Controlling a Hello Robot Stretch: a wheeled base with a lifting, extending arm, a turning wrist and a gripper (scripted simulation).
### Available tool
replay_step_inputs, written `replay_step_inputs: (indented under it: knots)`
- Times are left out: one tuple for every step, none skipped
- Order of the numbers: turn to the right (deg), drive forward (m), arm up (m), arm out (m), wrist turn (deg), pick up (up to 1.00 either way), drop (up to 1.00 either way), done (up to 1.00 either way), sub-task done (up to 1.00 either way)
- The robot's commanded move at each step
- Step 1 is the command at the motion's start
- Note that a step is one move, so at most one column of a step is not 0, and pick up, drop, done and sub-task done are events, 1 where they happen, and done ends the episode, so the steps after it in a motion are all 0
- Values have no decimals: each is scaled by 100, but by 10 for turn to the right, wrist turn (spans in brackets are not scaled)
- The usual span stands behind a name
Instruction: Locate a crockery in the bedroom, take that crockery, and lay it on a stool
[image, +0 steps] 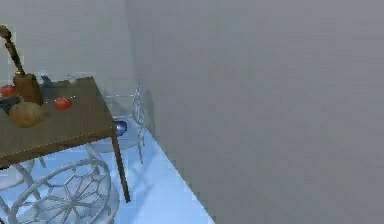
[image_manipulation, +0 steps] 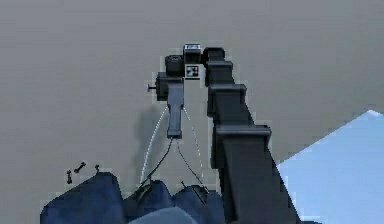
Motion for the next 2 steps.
replay_step_inputs:
  knots:
    - [0, 20, 0, 0, 0, 0, 0, 0, 0]
    - [390, 0, 0, 0, 0, 0, 0, 0, 0]
